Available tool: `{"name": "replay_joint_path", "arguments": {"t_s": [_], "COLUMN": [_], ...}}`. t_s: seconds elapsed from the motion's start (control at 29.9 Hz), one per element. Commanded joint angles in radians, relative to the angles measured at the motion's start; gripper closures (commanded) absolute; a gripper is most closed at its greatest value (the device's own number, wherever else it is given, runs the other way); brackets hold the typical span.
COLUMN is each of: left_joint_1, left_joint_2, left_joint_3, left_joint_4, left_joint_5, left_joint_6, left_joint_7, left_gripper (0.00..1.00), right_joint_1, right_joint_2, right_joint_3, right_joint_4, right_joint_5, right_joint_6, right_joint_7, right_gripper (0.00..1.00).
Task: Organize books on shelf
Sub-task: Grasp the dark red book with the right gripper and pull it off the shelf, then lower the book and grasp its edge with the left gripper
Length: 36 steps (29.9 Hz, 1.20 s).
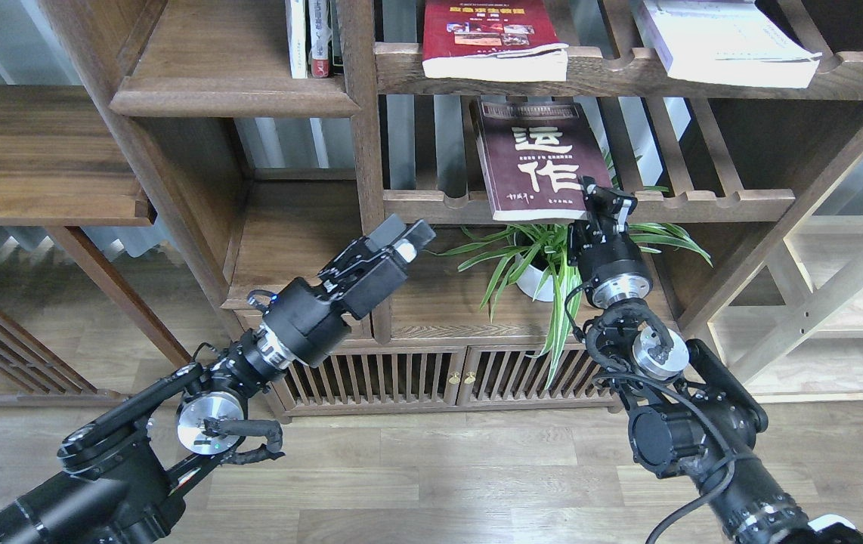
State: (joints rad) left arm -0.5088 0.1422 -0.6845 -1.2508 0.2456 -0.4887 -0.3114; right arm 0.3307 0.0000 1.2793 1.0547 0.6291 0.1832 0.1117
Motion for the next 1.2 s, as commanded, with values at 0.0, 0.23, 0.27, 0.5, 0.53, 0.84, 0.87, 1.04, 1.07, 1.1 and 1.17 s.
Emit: {"name": "replay_joint_path", "arguments": {"t_s": [0.0, 0.23, 0.27, 0.5, 0.53, 0.84, 0.87, 1.04, 1.07, 1.1, 1.17], "left_joint_1": [0.01, 0.013, 0.018, 0.053, 0.053, 0.053, 0.052, 0.053, 0.053, 0.055, 0.053], "left_joint_2": [0.023, 0.095, 0.102, 0.116, 0.116, 0.117, 0.117, 0.117, 0.119, 0.12, 0.134], "left_joint_3": [-0.015, -0.004, -0.004, -0.003, -0.003, 0.025, 0.025, 0.025, 0.025, 0.025, 0.025], "left_joint_4": [0.007, 0.03, 0.03, 0.028, 0.028, 0.034, 0.037, 0.05, 0.048, 0.048, 0.047], "left_joint_5": [-0.023, -0.23, -0.258, -0.379, -0.396, -0.571, -0.609, -0.747, -0.762, -0.776, -0.798], "left_joint_6": [0.0, 0.0, 0.0, 0.0, 0.0, 0.0, 0.0, 0.0, 0.0, 0.0, 0.0], "left_joint_7": [0.003, 0.156, 0.176, 0.187, 0.187, 0.308, 0.345, 0.482, 0.488, 0.489, 0.491], "left_gripper": [0.01, 0.01, 0.01, 0.01, 0.01, 0.01, 0.01, 0.01, 0.01, 0.01, 0.01], "right_joint_1": [-0.064, -0.163, -0.183, -0.266, -0.274, -0.323, -0.329, -0.343, -0.349, -0.357, -0.364], "right_joint_2": [0.0, 0.0, 0.0, 0.0, 0.0, -0.001, -0.006, -0.009, -0.011, -0.012, -0.012], "right_joint_3": [0.0, -0.005, -0.015, -0.116, -0.127, -0.164, -0.167, -0.195, -0.202, -0.208, -0.221], "right_joint_4": [0.099, 0.2, 0.211, 0.223, 0.225, 0.229, 0.229, 0.229, 0.229, 0.229, 0.226], "right_joint_5": [0.003, 0.004, 0.003, 0.003, 0.003, 0.003, 0.003, 0.001, 0.001, 0.001, -0.002], "right_joint_6": [0.004, 0.105, 0.123, 0.306, 0.306, 0.306, 0.306, 0.306, 0.306, 0.306, 0.306], "right_joint_7": [-0.021, -0.072, -0.081, -0.112, -0.112, -0.13, -0.138, -0.144, -0.144, -0.148, -0.159], "right_gripper": [0.96, 0.96, 0.96, 0.96, 0.96, 0.96, 0.96, 0.96, 0.96, 0.96, 0.96]}}
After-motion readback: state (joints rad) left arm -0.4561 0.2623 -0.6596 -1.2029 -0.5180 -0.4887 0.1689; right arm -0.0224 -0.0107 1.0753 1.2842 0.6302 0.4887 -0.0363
